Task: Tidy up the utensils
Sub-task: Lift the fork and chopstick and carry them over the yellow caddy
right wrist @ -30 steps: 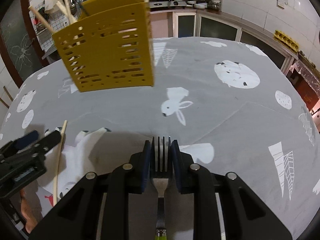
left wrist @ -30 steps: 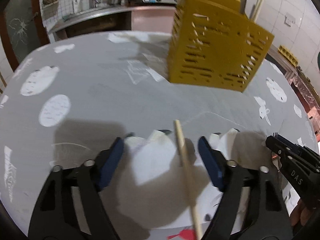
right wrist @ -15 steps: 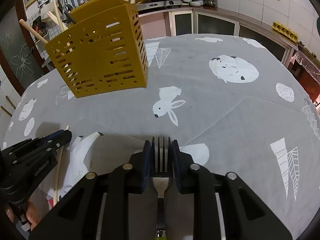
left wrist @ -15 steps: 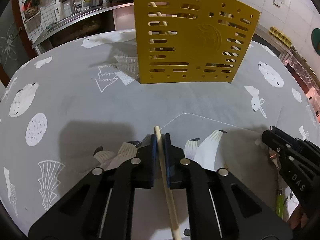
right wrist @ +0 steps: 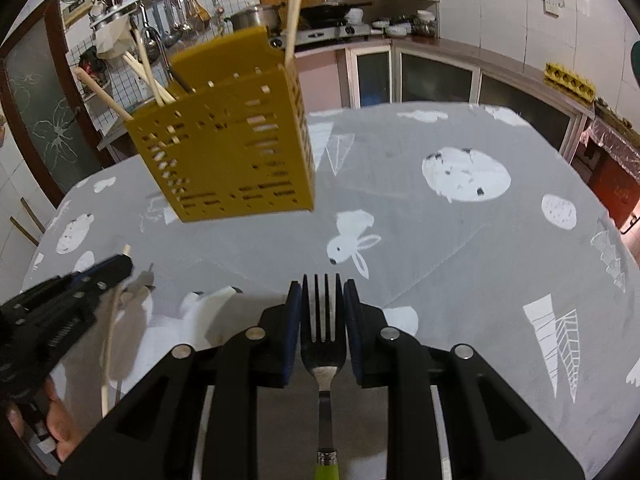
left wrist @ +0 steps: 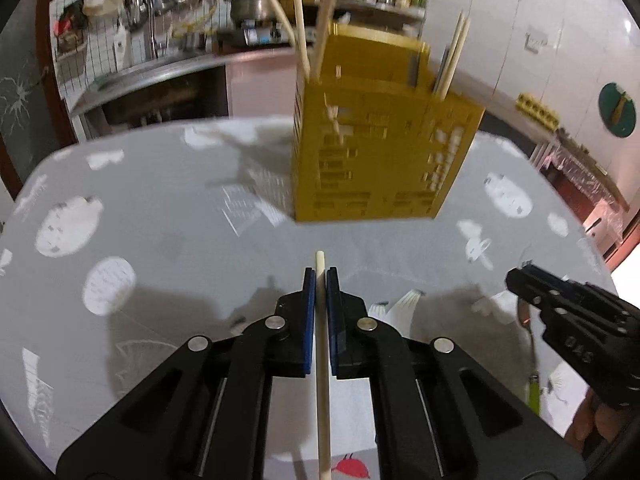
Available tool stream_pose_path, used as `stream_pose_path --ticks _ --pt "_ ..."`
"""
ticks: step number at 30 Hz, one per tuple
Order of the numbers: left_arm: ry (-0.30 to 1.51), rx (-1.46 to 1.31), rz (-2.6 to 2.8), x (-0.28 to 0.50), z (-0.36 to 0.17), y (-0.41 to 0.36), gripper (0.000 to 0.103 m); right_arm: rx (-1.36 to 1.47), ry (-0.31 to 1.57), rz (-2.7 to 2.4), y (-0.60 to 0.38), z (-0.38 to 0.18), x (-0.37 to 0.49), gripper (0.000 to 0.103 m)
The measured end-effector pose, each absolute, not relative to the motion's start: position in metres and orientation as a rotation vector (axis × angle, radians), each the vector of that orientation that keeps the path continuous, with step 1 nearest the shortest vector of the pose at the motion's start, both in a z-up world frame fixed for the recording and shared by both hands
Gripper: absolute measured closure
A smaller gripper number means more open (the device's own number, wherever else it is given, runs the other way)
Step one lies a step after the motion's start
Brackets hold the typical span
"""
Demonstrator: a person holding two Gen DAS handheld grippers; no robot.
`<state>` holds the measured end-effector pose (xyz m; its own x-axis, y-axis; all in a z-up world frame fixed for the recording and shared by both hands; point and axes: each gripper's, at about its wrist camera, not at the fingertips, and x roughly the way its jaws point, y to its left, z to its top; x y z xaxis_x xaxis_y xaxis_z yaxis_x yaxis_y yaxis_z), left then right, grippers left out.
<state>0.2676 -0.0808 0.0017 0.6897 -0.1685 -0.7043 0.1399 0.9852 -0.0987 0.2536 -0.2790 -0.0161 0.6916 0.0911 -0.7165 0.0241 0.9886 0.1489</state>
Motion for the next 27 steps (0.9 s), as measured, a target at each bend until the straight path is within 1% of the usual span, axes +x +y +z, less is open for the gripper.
stream_pose_path --ticks 8,19,27 --pt "0.63 -0.046 -0.17 0.237 0.044 -0.059 0.099 0.164 0.691 0.064 -0.275 0.006 0.237 0.081" --pt "0.48 -0.043 -0.12 0.202 0.066 -0.032 0.099 0.124 0.453 0.095 -0.262 0.04 0.197 0.081" --pt "0.375 -0.028 -0.08 0.185 0.085 -0.027 0.099 0.12 0.365 0.106 -0.262 0.054 0.185 0.081"
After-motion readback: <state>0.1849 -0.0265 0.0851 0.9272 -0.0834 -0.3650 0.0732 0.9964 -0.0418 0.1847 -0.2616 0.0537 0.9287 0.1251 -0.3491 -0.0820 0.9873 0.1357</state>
